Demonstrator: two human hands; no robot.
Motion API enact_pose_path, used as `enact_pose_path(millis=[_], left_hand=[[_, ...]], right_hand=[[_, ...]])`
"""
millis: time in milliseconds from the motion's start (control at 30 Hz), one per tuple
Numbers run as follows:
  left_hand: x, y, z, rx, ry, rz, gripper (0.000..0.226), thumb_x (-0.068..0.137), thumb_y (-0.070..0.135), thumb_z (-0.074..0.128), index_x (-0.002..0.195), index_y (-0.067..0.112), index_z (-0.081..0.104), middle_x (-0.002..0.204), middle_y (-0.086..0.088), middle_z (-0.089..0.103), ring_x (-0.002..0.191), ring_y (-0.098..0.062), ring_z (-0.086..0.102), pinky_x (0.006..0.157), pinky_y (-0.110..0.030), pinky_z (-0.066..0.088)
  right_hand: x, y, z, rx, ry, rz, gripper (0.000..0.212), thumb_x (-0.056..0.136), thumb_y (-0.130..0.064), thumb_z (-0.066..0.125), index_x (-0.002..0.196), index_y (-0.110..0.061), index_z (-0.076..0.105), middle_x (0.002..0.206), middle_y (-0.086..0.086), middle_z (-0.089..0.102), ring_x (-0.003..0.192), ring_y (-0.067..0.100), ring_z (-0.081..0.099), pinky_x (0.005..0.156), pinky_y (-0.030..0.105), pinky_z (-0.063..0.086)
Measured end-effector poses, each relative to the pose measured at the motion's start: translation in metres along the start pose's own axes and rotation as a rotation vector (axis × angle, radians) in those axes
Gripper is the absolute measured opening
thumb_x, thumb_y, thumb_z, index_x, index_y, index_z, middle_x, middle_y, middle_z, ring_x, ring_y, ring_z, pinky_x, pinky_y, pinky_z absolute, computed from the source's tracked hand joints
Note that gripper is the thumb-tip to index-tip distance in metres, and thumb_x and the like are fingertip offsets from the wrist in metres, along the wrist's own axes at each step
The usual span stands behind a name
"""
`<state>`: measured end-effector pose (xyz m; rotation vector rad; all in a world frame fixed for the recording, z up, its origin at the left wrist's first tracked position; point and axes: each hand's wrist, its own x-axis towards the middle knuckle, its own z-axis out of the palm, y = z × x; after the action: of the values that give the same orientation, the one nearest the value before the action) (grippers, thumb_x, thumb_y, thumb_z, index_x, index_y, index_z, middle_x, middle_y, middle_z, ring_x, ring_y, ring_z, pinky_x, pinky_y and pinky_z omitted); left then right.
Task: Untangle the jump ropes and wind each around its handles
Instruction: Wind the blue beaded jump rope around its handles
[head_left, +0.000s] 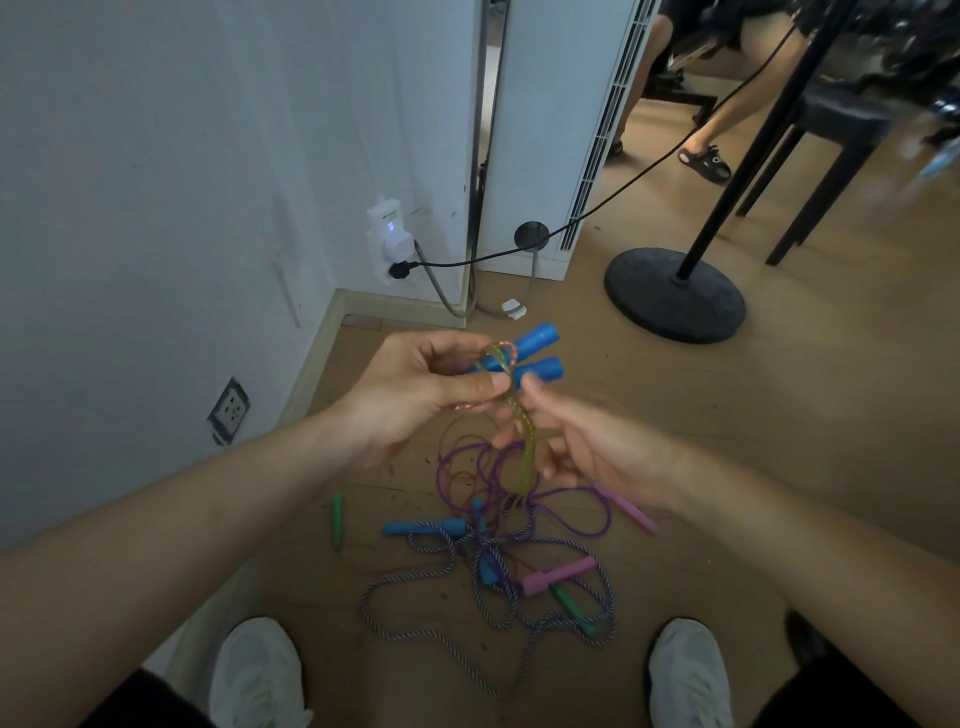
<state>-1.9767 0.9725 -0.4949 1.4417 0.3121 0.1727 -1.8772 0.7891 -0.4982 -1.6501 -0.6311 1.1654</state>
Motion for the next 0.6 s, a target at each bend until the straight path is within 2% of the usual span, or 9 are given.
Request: enact_pose_path(millis=[67,100,167,200,233,300,400,467,600], left_hand=[[0.001,0.001,-0.003,0.068,0.067,0.018,0.058,0.064,0.014,0.085,0.120,0.009,0.069,0.108,-0.007,0.076,0.096,-0.021,0.074,0.084,-0.031,0.060],[0.002,0.001,-0.005,0.128,0.104,0.034,0.056,0.066,0.013,0.086,0.120,0.010,0.070,0.108,-0.004,0.076,0.098,-0.019,0.074,0.085,-0.030,0.060],[0.004,0.002,-0.012,0.267,0.176,0.093,0.049,0.070,0.014,0.087,0.117,0.015,0.073,0.107,0.002,0.076,0.100,-0.012,0.072,0.087,-0.025,0.058],[0.005,0.002,-0.017,0.321,0.211,0.116,0.046,0.071,0.016,0.088,0.115,0.017,0.074,0.107,0.004,0.076,0.100,-0.010,0.071,0.089,-0.025,0.057],[0.007,0.002,-0.022,0.362,0.247,0.128,0.045,0.072,0.018,0.088,0.114,0.020,0.074,0.107,0.005,0.075,0.100,-0.009,0.070,0.090,-0.026,0.057],[0.010,0.002,-0.032,0.422,0.318,0.136,0.047,0.071,0.021,0.089,0.115,0.022,0.073,0.107,0.007,0.074,0.100,-0.008,0.069,0.091,-0.028,0.057],[0.015,0.000,-0.044,0.582,0.396,0.168,0.056,0.067,0.024,0.092,0.119,0.020,0.071,0.106,0.006,0.073,0.096,-0.007,0.067,0.089,-0.030,0.057],[0.016,-0.003,-0.050,0.692,0.403,0.160,0.059,0.064,0.026,0.093,0.119,0.020,0.070,0.103,0.007,0.071,0.093,-0.008,0.066,0.088,-0.032,0.058],[0.014,-0.010,-0.049,0.907,0.271,0.170,0.053,0.065,0.027,0.093,0.113,0.021,0.071,0.102,0.009,0.070,0.093,-0.009,0.065,0.086,-0.034,0.058]], right_hand=[[0.000,0.005,0.001,-0.186,0.060,-0.059,0.035,0.094,-0.039,0.061,0.109,-0.008,0.067,0.107,0.008,0.073,0.070,0.018,0.058,0.061,0.026,0.045],[0.000,0.008,0.001,-0.268,0.072,-0.072,0.027,0.093,-0.031,0.064,0.105,-0.007,0.068,0.105,0.008,0.074,0.081,0.023,0.065,0.073,0.030,0.052],[0.000,0.015,0.001,-0.341,0.059,-0.051,0.022,0.092,-0.026,0.067,0.100,-0.005,0.070,0.101,0.009,0.075,0.098,0.026,0.069,0.094,0.039,0.051],[0.000,0.017,0.000,-0.346,0.034,-0.034,0.021,0.092,-0.024,0.067,0.099,-0.004,0.069,0.097,0.008,0.076,0.098,0.025,0.070,0.095,0.038,0.051],[0.000,0.020,0.000,-0.336,0.004,-0.019,0.017,0.093,-0.021,0.067,0.098,-0.004,0.068,0.093,0.008,0.076,0.093,0.022,0.071,0.092,0.035,0.053],[-0.001,0.024,0.003,-0.295,-0.021,-0.002,0.012,0.093,-0.013,0.065,0.102,-0.005,0.063,0.084,0.008,0.074,0.077,0.022,0.072,0.074,0.028,0.055],[-0.002,0.027,0.009,-0.338,0.070,-0.026,0.019,0.094,-0.010,0.064,0.110,-0.007,0.055,0.085,0.005,0.069,0.055,0.019,0.064,0.049,0.026,0.052],[-0.002,0.027,0.010,-0.479,0.131,-0.082,0.013,0.094,-0.014,0.065,0.105,-0.013,0.057,0.080,-0.001,0.067,0.053,0.013,0.062,0.044,0.024,0.048],[-0.006,0.018,0.007,-0.722,0.156,-0.298,0.006,0.092,-0.022,0.067,0.091,-0.028,0.066,0.061,-0.011,0.060,0.052,0.004,0.053,0.052,0.022,0.039]])
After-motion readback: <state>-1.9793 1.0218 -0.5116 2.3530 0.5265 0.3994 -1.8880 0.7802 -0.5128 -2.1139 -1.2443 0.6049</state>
